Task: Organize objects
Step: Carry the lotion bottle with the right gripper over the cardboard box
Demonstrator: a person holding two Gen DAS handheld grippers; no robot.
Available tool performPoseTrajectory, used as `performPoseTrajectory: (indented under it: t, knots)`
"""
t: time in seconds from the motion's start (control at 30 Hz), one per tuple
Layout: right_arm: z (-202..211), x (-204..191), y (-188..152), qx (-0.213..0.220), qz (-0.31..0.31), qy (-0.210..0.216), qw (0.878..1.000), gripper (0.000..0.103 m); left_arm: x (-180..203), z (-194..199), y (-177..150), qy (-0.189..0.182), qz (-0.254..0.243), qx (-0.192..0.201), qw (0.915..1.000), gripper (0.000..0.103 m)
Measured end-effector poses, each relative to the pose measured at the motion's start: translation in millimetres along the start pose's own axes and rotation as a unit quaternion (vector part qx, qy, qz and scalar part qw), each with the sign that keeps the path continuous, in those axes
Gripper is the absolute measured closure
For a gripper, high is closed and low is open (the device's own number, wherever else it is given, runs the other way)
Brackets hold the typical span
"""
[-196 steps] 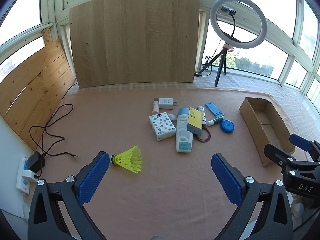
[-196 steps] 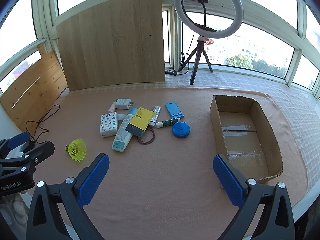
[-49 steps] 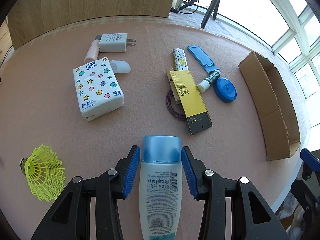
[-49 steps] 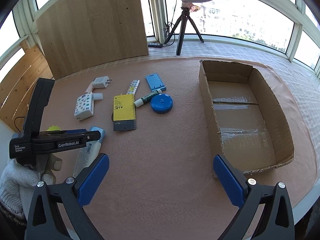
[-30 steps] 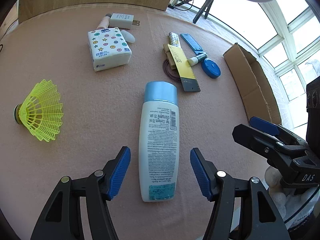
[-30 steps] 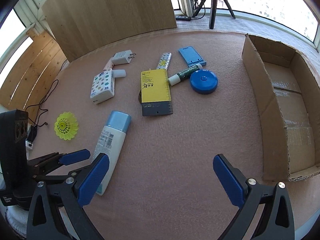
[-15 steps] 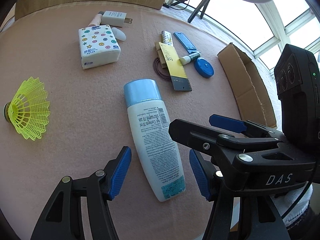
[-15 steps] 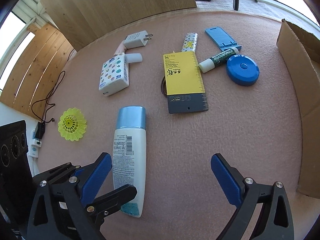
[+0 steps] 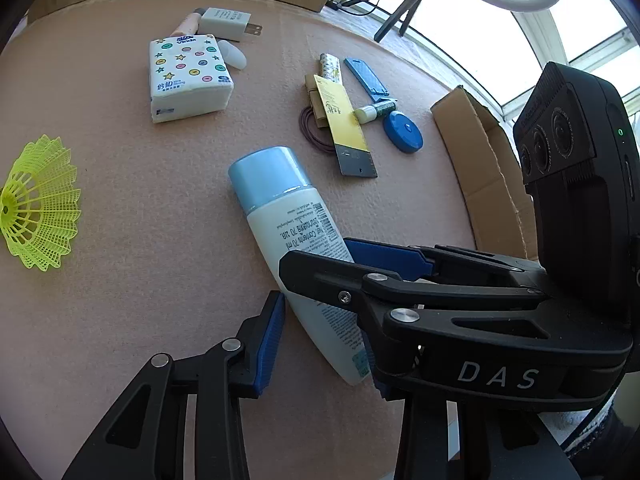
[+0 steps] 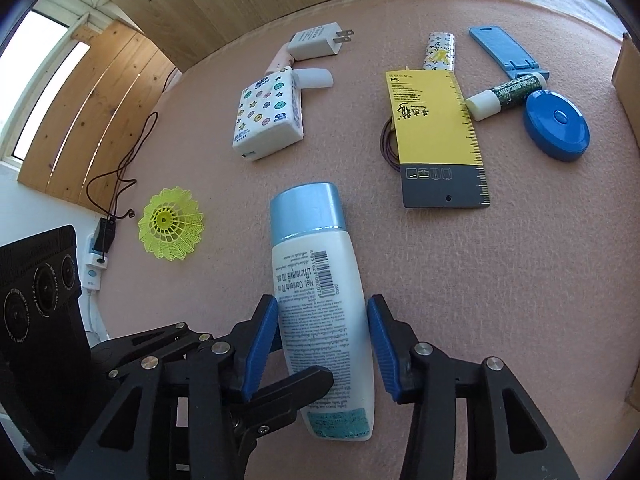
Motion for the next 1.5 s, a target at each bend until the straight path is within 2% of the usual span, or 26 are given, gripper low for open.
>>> performPoseTrajectory:
  t: [0.23,0.5,0.87,1.1,1.3,1.5]
  knots:
    - [16,0,-5,0.013,0.0,0.003,1.0,0.06,9,11,2,-0.006,-0.005,0.014,0.9999,0.062]
    - [63,7,-10,0.059,-0.006,-0.002,0.998,0.06,52,29,11,-0.013,-0.044,0.039,0.9982,0.062]
    - [144,34,-19,0.133,-0.022,-0.019,0.991,0.06,146,41,27,-0.04,-0.119,0.068,0.9898,0.062]
    - [195,66,-27,0.177,-0.037,-0.047,0.982,0.06,209,35,38,-0.065,-0.164,0.076,0.9813,0.062]
    - [229,97,-35,0.201,-0.057,-0.066,0.976,0.06,259,21,45,-0.082,-0.193,0.075,0.9749,0.062]
    - [247,124,-39,0.212,-0.074,-0.077,0.971,0.06,293,4,49,-0.091,-0.209,0.069,0.9712,0.062]
Point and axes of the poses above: each gripper's, at about its wrist camera, not at the fingertips, and z roughly against the way its jaws point, x to its right, y to its top, the point moved 3 cm from there along -z, roughly the way its jaws point, and after that the axes turned 11 degrees about y, right-handed, at the moved point
